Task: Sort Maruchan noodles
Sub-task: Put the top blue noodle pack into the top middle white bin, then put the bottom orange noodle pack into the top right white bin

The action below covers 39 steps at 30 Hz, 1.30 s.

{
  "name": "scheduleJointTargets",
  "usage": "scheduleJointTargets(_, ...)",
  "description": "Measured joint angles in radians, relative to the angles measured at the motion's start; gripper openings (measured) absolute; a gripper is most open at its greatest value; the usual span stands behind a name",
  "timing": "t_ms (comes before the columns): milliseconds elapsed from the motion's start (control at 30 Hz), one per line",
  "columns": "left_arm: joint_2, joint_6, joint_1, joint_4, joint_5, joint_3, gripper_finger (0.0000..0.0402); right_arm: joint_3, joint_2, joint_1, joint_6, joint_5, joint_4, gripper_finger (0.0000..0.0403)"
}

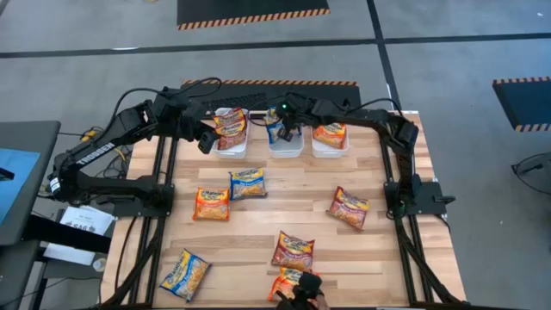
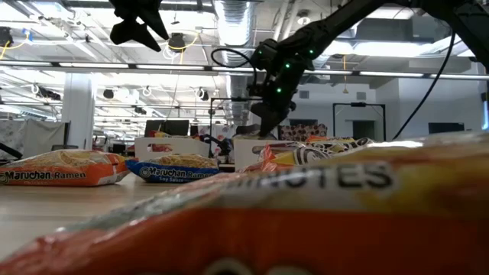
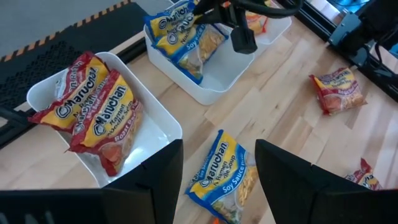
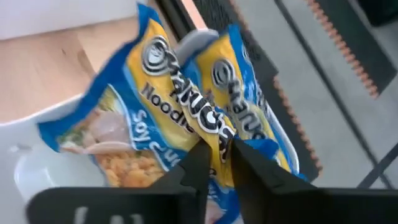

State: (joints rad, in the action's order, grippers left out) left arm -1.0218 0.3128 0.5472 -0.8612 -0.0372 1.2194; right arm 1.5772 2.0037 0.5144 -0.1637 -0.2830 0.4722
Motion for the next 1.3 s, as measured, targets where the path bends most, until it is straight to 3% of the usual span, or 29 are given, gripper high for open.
scheduleJointTargets(300,0.0,-0.014,0.0,0.0,-0.001,0.0,0.0185,0.001,-0.011,0.02,0.069,-0.007,0.05,0.0189)
scheduleJointTargets(500,0.0,-0.021,0.0,0.0,-0.001,0.0,0.0185,0.09,-0.022,0.017,0.072,-0.007,0.218,0.0231)
scheduleJointTargets(633,0.0,-0.025,0.0,0.0,-0.001,0.0,0.0185,0.172,-0.022,0.016,0.111,-0.001,0.305,0.0234)
scheduleJointTargets(800,-0.006,-0.041,0.0,0.0,-0.001,0.0,0.0185,0.249,-0.023,0.017,0.114,0.115,0.365,0.0233)
scheduleJointTargets(900,-0.016,-0.036,0.0,-0.001,-0.005,0.0,0.0185,0.319,-0.023,0.016,0.096,0.129,0.419,0.0233)
scheduleJointTargets(1233,-0.02,0.003,0.018,-0.01,-0.13,0.041,0.0185,0.778,-0.023,0.019,-0.054,0.128,0.709,0.0233)
scheduleJointTargets(1300,-0.018,0.003,0.018,-0.02,-0.144,0.051,0.0185,0.755,-0.068,0.014,-0.051,0.13,0.695,0.0233)
